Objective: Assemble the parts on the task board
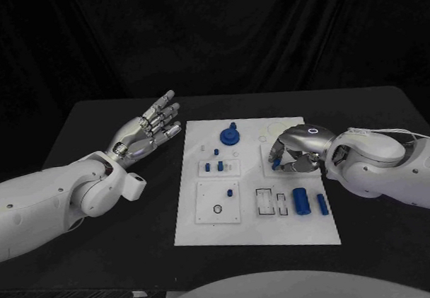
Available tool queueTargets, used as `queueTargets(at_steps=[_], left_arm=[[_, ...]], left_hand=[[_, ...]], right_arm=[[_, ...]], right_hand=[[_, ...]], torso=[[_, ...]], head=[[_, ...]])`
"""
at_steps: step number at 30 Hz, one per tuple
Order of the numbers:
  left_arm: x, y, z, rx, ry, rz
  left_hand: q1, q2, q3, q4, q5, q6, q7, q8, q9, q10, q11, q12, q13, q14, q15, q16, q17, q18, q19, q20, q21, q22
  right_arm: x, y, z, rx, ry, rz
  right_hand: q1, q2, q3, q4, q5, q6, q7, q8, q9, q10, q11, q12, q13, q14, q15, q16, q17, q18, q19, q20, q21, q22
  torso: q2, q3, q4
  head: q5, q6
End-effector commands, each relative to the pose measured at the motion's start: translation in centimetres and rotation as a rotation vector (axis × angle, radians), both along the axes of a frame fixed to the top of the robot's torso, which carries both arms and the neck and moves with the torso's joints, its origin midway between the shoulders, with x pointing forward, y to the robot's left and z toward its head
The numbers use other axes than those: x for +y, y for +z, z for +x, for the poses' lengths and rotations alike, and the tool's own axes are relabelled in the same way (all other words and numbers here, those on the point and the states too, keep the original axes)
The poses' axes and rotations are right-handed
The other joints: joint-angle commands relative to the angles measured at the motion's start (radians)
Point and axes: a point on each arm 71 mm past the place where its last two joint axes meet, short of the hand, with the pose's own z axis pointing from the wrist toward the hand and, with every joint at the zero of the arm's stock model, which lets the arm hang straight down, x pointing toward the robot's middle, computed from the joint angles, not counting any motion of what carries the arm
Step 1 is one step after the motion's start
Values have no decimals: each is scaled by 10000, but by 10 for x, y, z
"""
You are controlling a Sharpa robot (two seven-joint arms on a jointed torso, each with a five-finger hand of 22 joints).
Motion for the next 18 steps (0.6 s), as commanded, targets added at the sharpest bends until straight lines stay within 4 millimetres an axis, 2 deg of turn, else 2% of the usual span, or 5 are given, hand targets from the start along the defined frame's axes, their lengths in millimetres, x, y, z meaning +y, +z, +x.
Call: queueTargets(at_steps=[1,12,18], left_arm=[[-2,1,-1,-143,-93,-256],[-3,1,-1,-116,-112,-255],[-3,0,-1,-101,-102,-237]], left_hand=[[89,11,21,-70,68,43,107,27,20,-43,55,-8,-3,-4,51,-36,-17,163,36,24,46,-11],[118,15,35,-94,108,93,85,38,30,-75,4,-37,-8,-4,75,-36,-17,164,48,22,52,10],[133,23,46,-107,133,121,112,45,36,-72,4,-28,-5,-4,91,-36,-17,166,54,20,55,18]], right_arm=[[-1,-1,-1,51,-12,-49],[-3,6,-4,-516,-41,512],[-6,21,-6,-845,-264,1274]], right_hand=[[101,-15,73,-7,65,59,-1,43,15,112,0,-64,-15,52,-51,66,123,-36,67,-65,134,927],[288,-43,333,-148,95,449,-97,124,151,429,-79,-271,-17,-59,-115,-355,-383,17,-15,-119,-213,852],[284,-21,424,-170,75,754,-192,210,262,694,-167,-362,-9,81,-188,-304,-243,-14,84,-179,-9,898]], torso=[[-7,-1,-5],[-14,3,-15],[-17,-3,-14]], head=[[7,-4],[60,19],[88,10]])
